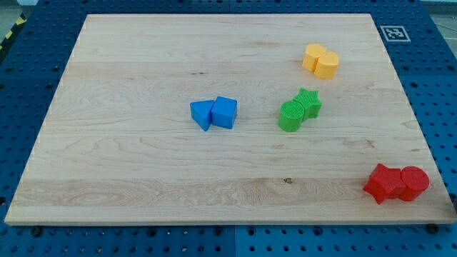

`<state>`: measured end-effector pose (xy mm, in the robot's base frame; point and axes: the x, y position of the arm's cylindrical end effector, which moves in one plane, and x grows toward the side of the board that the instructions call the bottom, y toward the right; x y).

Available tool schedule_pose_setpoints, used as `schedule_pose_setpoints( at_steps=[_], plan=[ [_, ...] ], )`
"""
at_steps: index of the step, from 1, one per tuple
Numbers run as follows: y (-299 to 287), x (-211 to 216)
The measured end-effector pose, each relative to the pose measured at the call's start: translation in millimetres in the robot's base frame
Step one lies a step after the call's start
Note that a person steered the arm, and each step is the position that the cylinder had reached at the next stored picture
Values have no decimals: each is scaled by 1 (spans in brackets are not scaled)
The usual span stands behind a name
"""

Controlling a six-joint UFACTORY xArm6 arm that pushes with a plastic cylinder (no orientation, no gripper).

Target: Place the red star below the green star

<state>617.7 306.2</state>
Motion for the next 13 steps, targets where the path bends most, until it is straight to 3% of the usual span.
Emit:
schedule_pose_setpoints(
  at_steps=[13],
  plan=[
    [-85,-19]
  ],
)
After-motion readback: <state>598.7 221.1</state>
